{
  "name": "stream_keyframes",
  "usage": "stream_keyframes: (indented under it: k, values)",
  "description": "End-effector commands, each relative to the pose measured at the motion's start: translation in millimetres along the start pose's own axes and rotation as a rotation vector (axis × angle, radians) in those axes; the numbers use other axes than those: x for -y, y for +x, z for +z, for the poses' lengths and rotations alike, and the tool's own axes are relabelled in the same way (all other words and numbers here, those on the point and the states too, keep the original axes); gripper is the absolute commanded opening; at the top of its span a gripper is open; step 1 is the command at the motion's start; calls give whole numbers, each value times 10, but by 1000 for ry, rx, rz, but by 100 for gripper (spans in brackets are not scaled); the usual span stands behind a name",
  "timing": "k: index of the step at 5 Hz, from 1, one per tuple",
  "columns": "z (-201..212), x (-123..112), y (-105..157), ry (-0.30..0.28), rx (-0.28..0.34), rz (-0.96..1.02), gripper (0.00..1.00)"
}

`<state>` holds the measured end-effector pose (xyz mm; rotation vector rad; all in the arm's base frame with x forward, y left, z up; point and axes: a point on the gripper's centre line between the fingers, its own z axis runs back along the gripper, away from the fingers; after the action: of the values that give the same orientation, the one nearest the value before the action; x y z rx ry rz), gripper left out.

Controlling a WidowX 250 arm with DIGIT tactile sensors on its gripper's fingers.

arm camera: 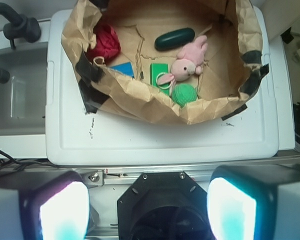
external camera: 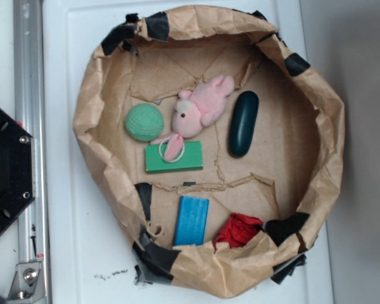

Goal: Grab the red paper.

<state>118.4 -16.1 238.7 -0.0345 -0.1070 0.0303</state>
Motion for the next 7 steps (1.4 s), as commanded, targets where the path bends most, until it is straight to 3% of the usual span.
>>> stream_keyframes:
  k: [1, 2, 3, 4, 6, 7]
  values:
    - [-616, -23, 783, -46, 172, -296, 100]
    - [-815, -119, 1030, -146, 178, -365, 100]
    - [-1000, -231, 1270, -135, 183, -400, 100]
    - [-1129, -154, 1382, -140, 173, -464, 100]
    - [-1582, 354, 1188, -170, 137, -705, 100]
    - [-1781, 464, 1220, -142, 140, -823, 100]
